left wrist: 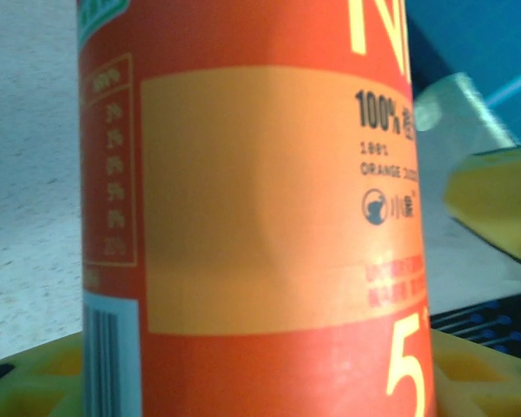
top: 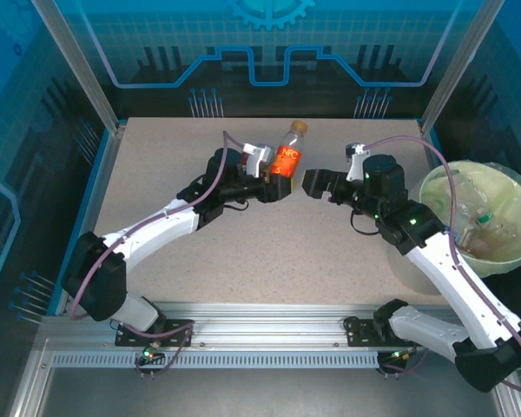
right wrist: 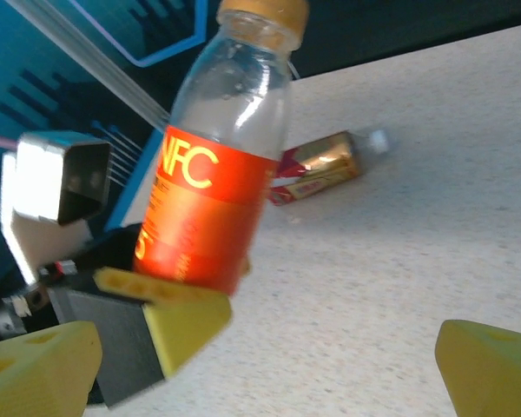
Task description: Put the plastic bottles in the bin
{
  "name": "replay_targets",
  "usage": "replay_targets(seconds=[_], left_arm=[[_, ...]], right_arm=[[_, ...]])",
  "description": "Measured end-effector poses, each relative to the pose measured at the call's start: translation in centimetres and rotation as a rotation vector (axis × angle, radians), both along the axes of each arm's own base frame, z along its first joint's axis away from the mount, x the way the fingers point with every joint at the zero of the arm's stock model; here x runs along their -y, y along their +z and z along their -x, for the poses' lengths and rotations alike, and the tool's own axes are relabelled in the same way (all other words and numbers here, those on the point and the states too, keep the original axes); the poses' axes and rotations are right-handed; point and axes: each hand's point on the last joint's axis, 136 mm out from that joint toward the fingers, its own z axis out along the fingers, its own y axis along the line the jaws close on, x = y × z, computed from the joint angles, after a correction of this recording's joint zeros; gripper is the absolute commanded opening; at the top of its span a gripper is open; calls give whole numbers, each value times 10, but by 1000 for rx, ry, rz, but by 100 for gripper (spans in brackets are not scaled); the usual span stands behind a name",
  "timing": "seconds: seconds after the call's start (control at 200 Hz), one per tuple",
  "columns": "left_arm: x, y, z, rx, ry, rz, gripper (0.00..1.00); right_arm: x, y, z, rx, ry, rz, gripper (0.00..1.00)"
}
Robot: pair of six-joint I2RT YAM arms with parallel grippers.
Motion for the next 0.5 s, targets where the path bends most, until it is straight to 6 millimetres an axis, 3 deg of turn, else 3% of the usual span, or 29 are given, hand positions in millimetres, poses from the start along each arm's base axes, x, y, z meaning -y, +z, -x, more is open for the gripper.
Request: replay_targets(seconds=[0.16, 0.44, 0.5], left_arm=[[12, 18, 13, 21, -83, 80, 32], [31, 36, 42, 54, -233, 152, 33], [33, 38, 45, 57, -249, 161, 33]], right_arm=[[-17, 11, -13, -2, 12, -119, 100], [-29, 22, -33, -1, -19, -254, 100], [-30, 26, -34, 13, -17, -270, 95]])
